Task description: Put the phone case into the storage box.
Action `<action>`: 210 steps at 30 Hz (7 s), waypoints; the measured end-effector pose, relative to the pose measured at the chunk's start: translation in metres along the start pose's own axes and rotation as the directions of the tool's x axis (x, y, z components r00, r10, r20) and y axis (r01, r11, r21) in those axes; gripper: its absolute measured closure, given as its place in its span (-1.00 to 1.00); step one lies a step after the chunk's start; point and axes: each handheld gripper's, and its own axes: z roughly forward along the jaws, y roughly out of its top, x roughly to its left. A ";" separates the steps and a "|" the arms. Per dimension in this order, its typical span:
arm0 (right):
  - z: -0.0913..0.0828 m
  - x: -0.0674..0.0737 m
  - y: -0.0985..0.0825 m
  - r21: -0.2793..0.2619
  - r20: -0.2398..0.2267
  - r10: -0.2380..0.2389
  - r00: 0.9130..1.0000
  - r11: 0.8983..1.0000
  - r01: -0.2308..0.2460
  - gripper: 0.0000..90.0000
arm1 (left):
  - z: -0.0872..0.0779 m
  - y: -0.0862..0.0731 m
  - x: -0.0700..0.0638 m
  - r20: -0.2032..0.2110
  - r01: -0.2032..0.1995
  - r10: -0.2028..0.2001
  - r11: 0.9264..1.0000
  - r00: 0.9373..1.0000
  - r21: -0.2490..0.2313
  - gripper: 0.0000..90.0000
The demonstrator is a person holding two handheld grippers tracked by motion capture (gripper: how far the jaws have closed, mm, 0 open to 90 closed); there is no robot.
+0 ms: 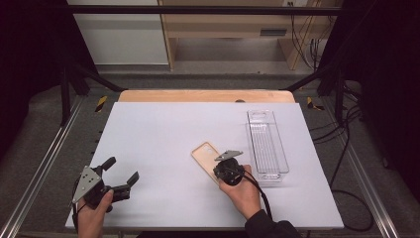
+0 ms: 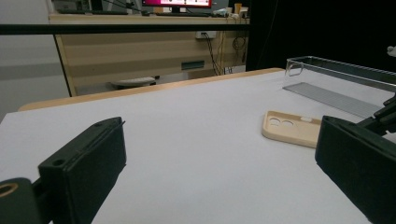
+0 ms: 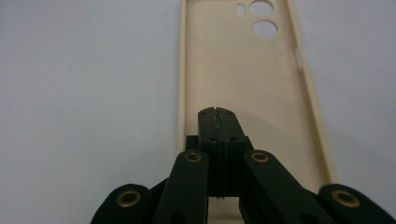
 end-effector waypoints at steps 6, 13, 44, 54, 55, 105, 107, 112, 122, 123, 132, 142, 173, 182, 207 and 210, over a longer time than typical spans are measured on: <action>-0.006 0.003 -0.013 0.021 -0.007 0.003 1.000 1.000 -0.003 1.00 | 0.001 0.000 0.000 0.002 -0.001 0.001 1.000 1.000 0.005 -0.96; -0.016 0.007 -0.022 0.044 -0.022 0.001 1.000 0.999 0.000 1.00 | 0.001 0.000 0.000 0.003 -0.001 0.001 1.000 1.000 0.006 -0.96; -0.066 0.030 -0.070 -0.006 -0.053 -0.033 0.998 0.999 0.033 0.62 | 0.002 -0.002 -0.003 0.005 -0.010 0.010 1.000 1.000 0.028 -0.96; -0.065 0.019 -0.064 -0.103 0.024 0.006 1.000 0.995 -0.004 -0.70 | 0.004 -0.002 -0.003 0.008 -0.010 0.010 0.999 1.000 0.031 -0.96; -0.063 0.018 -0.064 -0.097 0.021 0.007 1.000 0.995 -0.005 -0.74 | 0.004 -0.002 -0.003 0.009 -0.010 0.010 0.999 1.000 0.031 -0.96; -0.049 0.025 -0.046 -0.194 0.040 -0.044 0.998 0.980 0.051 -0.72 | 0.004 0.003 -0.014 0.085 0.077 -0.081 0.996 0.993 0.045 -0.97; -0.052 0.028 -0.040 -0.228 0.056 -0.062 0.996 0.971 0.073 -0.72 | 0.008 0.005 -0.018 0.103 0.089 -0.096 0.994 0.990 0.069 -0.96; -0.056 0.031 -0.027 -0.337 0.074 -0.061 0.995 0.938 0.083 -0.72 | 0.027 0.023 -0.035 0.168 0.156 -0.173 0.982 0.971 0.108 -0.97; -0.067 0.040 -0.012 -0.496 0.094 -0.035 0.995 0.865 0.077 -0.72 | 0.081 0.071 -0.063 0.268 0.178 -0.214 0.972 0.939 0.153 -0.92; -0.067 0.040 -0.012 -0.496 0.094 -0.035 0.995 0.865 0.077 -0.72 | 0.081 0.071 -0.063 0.268 0.178 -0.214 0.972 0.939 0.153 -0.91; -0.067 0.046 -0.006 -0.564 0.093 -0.020 0.995 0.823 0.069 -0.72 | 0.103 0.089 -0.065 0.276 0.209 -0.253 0.961 0.927 0.180 -0.84; -0.062 0.051 -0.006 -0.603 0.083 0.005 0.997 0.796 0.046 -0.72 | 0.113 0.088 -0.068 0.291 0.232 -0.287 0.950 0.913 0.209 -0.73; -0.051 0.061 -0.008 -0.594 0.065 -0.029 0.997 0.802 0.062 -0.73 | 0.113 0.081 -0.052 0.279 0.431 -0.476 0.878 0.834 0.210 0.30; -0.046 0.062 -0.011 -0.575 0.060 -0.041 0.997 0.815 0.068 -0.73 | 0.110 0.081 -0.049 0.279 0.471 -0.514 0.857 0.811 0.210 0.52; -0.040 0.059 -0.011 -0.557 0.036 -0.047 0.998 0.829 0.059 -0.83 | 0.097 0.101 -0.072 0.314 0.411 -0.441 0.897 0.841 0.161 0.77; -0.044 0.057 -0.011 -0.546 0.032 -0.044 0.999 0.836 0.054 -0.87 | 0.095 0.106 -0.076 0.295 0.361 -0.386 0.922 0.874 0.137 0.77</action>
